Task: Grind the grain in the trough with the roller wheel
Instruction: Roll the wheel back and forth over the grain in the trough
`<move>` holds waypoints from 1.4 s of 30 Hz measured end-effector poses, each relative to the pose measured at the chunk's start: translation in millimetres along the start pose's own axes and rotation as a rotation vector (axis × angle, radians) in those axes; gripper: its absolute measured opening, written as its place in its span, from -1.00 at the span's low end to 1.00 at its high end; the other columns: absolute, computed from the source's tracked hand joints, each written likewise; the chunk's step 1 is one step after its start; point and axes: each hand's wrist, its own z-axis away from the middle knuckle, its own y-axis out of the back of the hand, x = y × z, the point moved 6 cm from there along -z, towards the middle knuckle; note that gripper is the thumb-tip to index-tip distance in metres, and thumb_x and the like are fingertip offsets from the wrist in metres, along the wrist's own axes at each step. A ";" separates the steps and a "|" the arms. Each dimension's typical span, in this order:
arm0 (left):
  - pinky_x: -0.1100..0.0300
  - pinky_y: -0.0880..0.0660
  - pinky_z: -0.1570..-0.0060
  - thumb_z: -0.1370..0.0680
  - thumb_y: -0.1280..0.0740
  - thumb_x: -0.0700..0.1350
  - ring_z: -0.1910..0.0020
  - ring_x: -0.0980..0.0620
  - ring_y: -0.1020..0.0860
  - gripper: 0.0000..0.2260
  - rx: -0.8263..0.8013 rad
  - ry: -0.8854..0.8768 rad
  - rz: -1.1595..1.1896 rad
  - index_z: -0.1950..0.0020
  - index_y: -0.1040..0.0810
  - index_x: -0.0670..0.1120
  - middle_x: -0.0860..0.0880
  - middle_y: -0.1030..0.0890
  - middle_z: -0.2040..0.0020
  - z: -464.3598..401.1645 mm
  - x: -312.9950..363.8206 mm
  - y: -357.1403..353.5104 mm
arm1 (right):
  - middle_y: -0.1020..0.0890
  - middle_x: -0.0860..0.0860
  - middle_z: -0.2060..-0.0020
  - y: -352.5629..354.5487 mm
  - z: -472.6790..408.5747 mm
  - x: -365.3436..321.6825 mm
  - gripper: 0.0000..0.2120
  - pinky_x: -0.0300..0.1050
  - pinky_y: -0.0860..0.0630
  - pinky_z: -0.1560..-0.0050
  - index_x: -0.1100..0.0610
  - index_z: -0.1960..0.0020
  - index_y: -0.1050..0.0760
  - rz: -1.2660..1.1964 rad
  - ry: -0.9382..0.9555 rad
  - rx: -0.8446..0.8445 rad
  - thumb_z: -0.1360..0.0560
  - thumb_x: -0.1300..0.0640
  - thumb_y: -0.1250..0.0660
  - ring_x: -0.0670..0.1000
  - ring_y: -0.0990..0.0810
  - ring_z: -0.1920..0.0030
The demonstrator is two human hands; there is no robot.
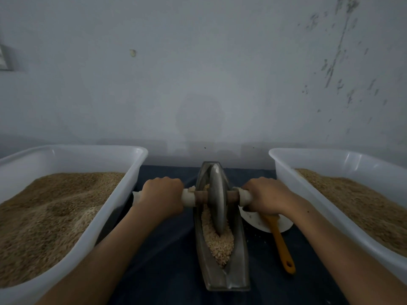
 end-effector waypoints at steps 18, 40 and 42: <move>0.18 -0.42 0.15 -0.42 -0.38 0.02 0.20 0.05 -0.46 -0.74 -0.110 -0.031 -0.006 -0.06 -0.51 -0.03 0.06 -0.46 0.19 -1.7 -0.8 -2.6 | -0.51 -0.12 0.29 -1.9 3.9 1.1 -0.73 -0.14 -0.48 0.17 -0.10 0.26 -0.36 -0.068 0.003 -0.167 -0.40 0.02 -0.46 -0.03 -0.56 0.15; 0.17 -0.46 0.10 -0.45 -0.37 0.01 0.19 0.05 -0.48 -0.75 -0.124 -0.013 0.016 -0.07 -0.50 -0.05 0.05 -0.46 0.21 0.6 -0.3 -1.7 | -0.55 -0.05 0.14 0.0 3.9 -1.6 -0.75 -0.17 -0.42 0.18 0.02 -0.10 -0.53 -0.027 0.002 -0.132 -0.44 0.04 -0.43 -0.03 -0.55 0.11; 0.17 -0.46 0.11 -0.46 -0.37 0.00 0.19 0.05 -0.48 -0.77 -0.106 -0.005 0.025 -0.05 -0.50 -0.04 0.05 -0.45 0.22 -0.2 -0.5 -2.1 | -0.58 -0.05 0.13 -0.3 2.8 -0.6 -0.78 -0.16 -0.45 0.16 0.02 -0.08 -0.53 -0.011 0.000 -0.111 -0.45 0.03 -0.41 -0.03 -0.57 0.11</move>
